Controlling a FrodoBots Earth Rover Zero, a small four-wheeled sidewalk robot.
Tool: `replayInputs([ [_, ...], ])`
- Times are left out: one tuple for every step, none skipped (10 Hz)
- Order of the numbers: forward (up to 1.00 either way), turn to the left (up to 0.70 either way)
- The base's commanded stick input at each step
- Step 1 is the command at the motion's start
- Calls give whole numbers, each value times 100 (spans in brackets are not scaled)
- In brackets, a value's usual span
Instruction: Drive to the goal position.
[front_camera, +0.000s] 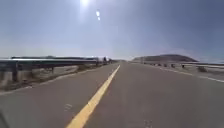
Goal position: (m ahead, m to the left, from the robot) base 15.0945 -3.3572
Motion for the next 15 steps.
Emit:
replayInputs([
  [85,0],
  [85,0],
  [85,0],
  [85,0],
  [85,0],
  [85,0],
  [85,0],
  [85,0],
  [85,0],
  [85,0],
  [85,0],
  [85,0],
  [85,0],
  [85,0],
  [85,0],
])
